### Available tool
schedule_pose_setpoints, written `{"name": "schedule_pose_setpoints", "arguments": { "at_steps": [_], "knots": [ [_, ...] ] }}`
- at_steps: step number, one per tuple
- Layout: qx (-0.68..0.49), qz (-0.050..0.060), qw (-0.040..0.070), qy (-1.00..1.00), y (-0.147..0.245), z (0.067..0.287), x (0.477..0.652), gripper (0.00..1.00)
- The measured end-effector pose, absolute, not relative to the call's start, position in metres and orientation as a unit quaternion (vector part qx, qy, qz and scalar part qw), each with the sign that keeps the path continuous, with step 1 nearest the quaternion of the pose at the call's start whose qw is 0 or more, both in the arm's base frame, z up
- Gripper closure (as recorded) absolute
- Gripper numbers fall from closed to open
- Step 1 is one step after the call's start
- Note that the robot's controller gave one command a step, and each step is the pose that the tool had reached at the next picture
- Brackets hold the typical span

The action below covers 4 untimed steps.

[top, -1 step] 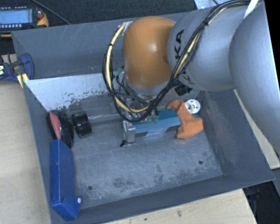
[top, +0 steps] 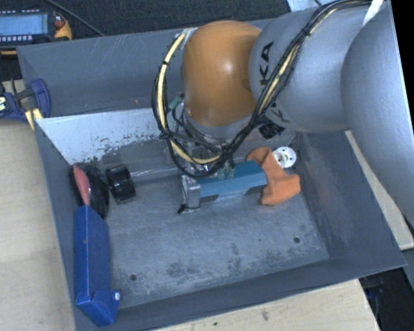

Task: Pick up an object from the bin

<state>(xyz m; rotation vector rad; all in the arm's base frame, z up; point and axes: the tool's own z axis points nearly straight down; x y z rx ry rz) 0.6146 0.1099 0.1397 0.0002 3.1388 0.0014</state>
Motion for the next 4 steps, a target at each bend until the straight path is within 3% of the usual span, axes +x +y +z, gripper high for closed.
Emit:
{"name": "schedule_pose_setpoints", "arguments": {
  "at_steps": [1,2,3,4],
  "knots": [
    [-0.009,0.001,0.003,1.0,0.085,0.108,0.608,0.0],
    [0.005,0.0,0.001,1.0,0.076,0.097,0.619,0.0],
    [-0.079,0.0,0.002,0.997,0.048,0.096,0.596,0.0],
    [-0.103,0.0,-0.001,0.995,0.041,0.072,0.628,1.0]
  ]
}}
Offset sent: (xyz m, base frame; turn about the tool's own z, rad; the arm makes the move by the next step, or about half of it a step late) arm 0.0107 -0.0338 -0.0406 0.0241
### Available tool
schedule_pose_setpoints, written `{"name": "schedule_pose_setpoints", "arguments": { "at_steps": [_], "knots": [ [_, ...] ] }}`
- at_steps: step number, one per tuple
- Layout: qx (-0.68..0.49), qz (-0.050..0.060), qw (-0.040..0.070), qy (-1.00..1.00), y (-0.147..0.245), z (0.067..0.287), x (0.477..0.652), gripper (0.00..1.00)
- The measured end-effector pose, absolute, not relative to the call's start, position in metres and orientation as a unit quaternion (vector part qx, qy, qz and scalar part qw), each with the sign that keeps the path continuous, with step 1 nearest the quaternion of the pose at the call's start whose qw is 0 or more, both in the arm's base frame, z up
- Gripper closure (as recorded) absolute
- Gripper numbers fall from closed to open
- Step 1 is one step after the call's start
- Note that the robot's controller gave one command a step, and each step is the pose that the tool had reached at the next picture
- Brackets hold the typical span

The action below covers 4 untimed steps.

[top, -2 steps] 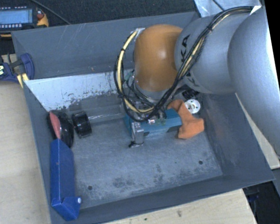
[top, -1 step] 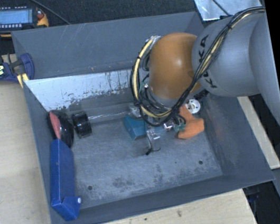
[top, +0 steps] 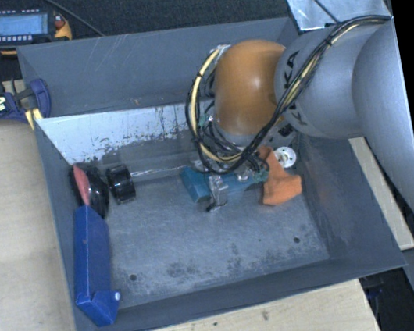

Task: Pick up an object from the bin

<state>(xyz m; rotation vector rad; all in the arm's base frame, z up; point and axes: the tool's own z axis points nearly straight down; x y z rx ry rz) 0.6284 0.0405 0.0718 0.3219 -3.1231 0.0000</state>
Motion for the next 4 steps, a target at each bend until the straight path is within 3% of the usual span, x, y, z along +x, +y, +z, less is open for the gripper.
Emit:
{"name": "schedule_pose_setpoints", "arguments": {
  "at_steps": [1,2,3,4],
  "knots": [
    [0.102,0.0,0.001,-0.995,0.04,0.072,0.628,1.0],
    [0.104,0.0,0.005,-0.995,0.053,0.119,0.621,1.0],
    [0.12,0.0,0.002,-0.993,0.051,0.172,0.626,1.0],
    [0.117,0.0,0.002,-0.993,0.031,0.219,0.618,1.0]
  ]
}}
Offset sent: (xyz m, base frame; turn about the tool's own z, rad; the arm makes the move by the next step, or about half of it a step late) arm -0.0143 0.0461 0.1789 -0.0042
